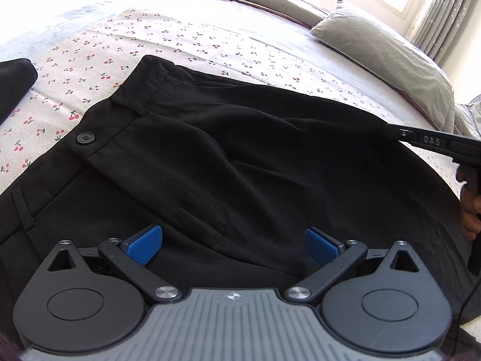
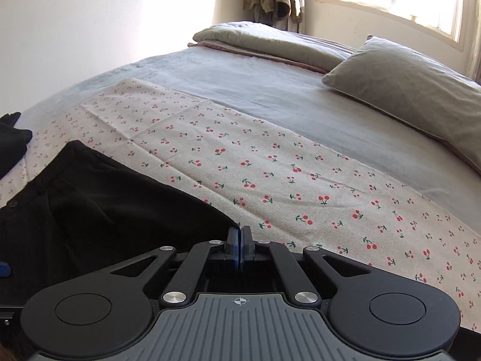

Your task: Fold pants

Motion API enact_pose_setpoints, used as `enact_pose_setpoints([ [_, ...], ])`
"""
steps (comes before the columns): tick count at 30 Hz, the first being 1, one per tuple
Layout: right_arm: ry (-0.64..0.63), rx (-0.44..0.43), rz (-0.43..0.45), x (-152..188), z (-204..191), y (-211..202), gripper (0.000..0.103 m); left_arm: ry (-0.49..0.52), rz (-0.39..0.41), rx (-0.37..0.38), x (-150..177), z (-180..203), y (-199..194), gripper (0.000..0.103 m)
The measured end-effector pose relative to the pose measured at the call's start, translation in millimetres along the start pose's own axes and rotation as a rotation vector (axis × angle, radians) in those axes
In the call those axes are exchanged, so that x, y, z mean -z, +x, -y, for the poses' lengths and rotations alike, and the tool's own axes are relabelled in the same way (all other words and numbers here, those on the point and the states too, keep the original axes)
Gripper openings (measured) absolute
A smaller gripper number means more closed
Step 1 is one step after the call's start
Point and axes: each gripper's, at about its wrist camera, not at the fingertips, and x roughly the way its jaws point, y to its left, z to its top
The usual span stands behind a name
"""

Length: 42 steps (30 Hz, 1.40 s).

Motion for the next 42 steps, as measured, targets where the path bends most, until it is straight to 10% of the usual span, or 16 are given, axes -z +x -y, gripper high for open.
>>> enact_pose_setpoints([
  [8,-0.127,-0.022,0.075,48.7,-65.2,-101.3,0.0,-0.077,0.047,0.101,-3.1,-18.9,-17.2,0.101],
  [16,-0.199,-0.05,0.021,121.3,-120.3,-106.6,0.0,-0.071,0.04,0.367,3.9,-3.9,-20.5,0.084],
  [23,-0.129,-0.021,0.021,139.7,-118.1,-93.7,0.003,0.071,0.038,0.172,17.1,33.0,0.8,0.062],
  [28,-0.011,0.017,0.039,137.2,-82.4,-124.5,0.028,0.092,0.083,0.151,16.1,39.0,0.3,0.012],
  [31,0.136,0.079,0.051,137.2,-39.1,-145.5,0.057,0.078,0.095,0.158,15.6,34.6,-2.0,0.009],
  [42,0.599,0.453,-0.04,166.4,124.0,-165.7,0.063,0.056,0.099,0.179,18.3,27.6,-10.4,0.006],
])
